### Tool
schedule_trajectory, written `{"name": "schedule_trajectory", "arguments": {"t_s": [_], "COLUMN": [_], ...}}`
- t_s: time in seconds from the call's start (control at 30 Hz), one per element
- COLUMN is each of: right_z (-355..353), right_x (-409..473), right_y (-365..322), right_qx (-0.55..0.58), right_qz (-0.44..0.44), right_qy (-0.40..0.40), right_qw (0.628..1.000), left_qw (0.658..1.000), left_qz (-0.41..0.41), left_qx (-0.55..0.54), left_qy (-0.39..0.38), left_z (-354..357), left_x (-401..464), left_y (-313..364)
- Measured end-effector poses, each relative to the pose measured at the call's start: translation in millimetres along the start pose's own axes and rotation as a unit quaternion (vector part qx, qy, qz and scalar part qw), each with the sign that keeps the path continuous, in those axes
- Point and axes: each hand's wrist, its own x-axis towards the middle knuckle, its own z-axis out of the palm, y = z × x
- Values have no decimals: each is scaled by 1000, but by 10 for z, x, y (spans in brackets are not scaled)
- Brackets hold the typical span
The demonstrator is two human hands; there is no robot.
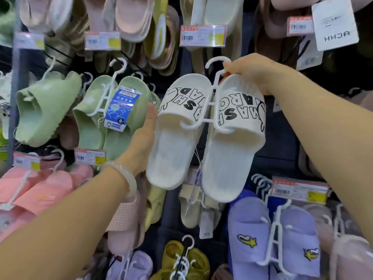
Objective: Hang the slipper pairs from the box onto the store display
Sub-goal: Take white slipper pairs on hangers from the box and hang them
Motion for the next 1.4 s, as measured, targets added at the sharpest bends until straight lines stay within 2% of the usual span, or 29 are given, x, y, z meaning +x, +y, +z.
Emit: {"name": "schedule_trajectory", "arguments": {"t_s": [0.13, 0.33, 0.53, 0.73, 0.97, 1.23, 1.33, 1.4], "right_z": [14, 43, 102, 205, 109, 122, 257, 313], "right_x": [191, 411, 482, 547, 576, 641, 726, 782], "right_y": [-29, -23, -84, -62, 21, 45, 136, 206], "right_qx": [12, 66, 86, -1, -76, -176, -186, -178], "right_qz": [-6, -58, -97, -70, -53, -77, -93, -108], "right_qy": [14, 36, -12, -20, -10, 10, 10, 17], "right_qw": [1000, 996, 991, 997, 996, 981, 978, 978], "left_qw": [999, 991, 992, 991, 984, 964, 963, 974], "left_qz": [7, 54, 52, 41, 58, 126, 80, 45], "left_qx": [21, 90, 73, 74, 127, 221, 245, 211], "left_qy": [33, 83, 94, 103, 111, 81, 76, 68], "left_z": [-109, 30, -44, -97, 107, 123, 57, 51], "left_x": [378, 404, 483, 578, 558, 677, 747, 798], "left_y": [-4, 210, 83, -11, 108, 93, -85, -180]}}
